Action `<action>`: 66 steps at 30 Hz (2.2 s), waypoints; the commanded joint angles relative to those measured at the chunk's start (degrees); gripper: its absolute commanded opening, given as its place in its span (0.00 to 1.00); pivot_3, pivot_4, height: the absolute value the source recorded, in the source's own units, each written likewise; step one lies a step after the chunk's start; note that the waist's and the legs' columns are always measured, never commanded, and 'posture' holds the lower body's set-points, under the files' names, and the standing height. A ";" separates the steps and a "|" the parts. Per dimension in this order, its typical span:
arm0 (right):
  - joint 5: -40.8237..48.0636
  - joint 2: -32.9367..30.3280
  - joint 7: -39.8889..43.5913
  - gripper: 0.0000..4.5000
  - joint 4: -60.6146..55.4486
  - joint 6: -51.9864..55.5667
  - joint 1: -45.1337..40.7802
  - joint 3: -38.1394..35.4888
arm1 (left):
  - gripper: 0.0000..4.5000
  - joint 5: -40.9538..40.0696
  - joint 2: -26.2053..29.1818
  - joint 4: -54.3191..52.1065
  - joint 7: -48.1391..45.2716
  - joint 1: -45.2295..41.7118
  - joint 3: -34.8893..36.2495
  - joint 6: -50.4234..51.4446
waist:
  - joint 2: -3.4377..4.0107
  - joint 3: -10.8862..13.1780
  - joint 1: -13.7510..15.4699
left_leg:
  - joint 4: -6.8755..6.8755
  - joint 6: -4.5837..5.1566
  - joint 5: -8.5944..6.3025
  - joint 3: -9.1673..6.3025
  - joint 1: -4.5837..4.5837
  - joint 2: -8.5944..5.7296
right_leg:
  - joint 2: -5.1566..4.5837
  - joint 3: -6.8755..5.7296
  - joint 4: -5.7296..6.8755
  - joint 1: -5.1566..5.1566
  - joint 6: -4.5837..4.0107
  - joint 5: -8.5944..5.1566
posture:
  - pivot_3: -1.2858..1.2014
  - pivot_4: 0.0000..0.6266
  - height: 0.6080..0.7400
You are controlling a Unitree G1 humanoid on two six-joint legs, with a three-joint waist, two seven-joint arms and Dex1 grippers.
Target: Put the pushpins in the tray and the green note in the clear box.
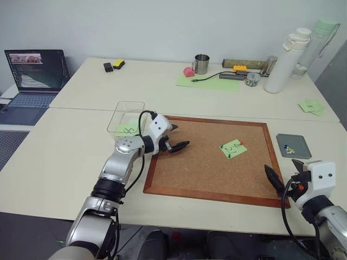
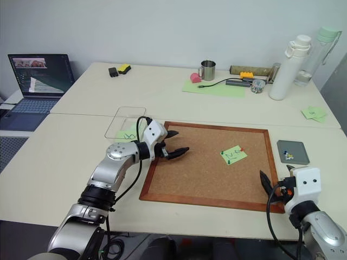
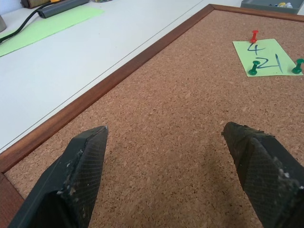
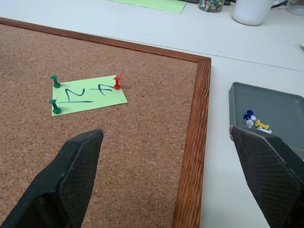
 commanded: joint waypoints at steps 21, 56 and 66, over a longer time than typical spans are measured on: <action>0.39 -0.78 -0.38 1.00 -1.41 0.16 -1.13 -1.73 | 0.91 -4.74 -0.20 -3.01 -1.61 -0.93 2.60 3.82 | 0.00 0.00 -0.01 | 0.00 0.00 0.00 0.00 0.00 0.01 | 0.01 0.00 0.00 0.00 0.00 0.00 | 0.52 0.24 1.00; -2.14 -2.75 -0.23 1.00 4.90 2.60 -13.40 7.33 | 0.00 -9.54 -1.14 -13.65 -5.68 2.71 -0.33 9.96 | 0.00 0.00 -0.03 | 0.01 0.00 0.00 0.01 0.00 0.00 | 0.02 0.02 0.00 0.00 0.00 0.00 | 0.52 0.24 1.00; -7.06 -0.69 -2.46 1.00 15.40 0.58 -23.27 13.65 | 0.00 -5.33 -5.34 -9.45 -4.81 4.28 -7.01 5.89 | 0.00 0.00 -0.12 | 0.00 0.00 0.00 0.02 0.01 0.00 | 0.04 0.05 0.01 -0.01 -0.01 0.00 | 0.52 0.24 1.00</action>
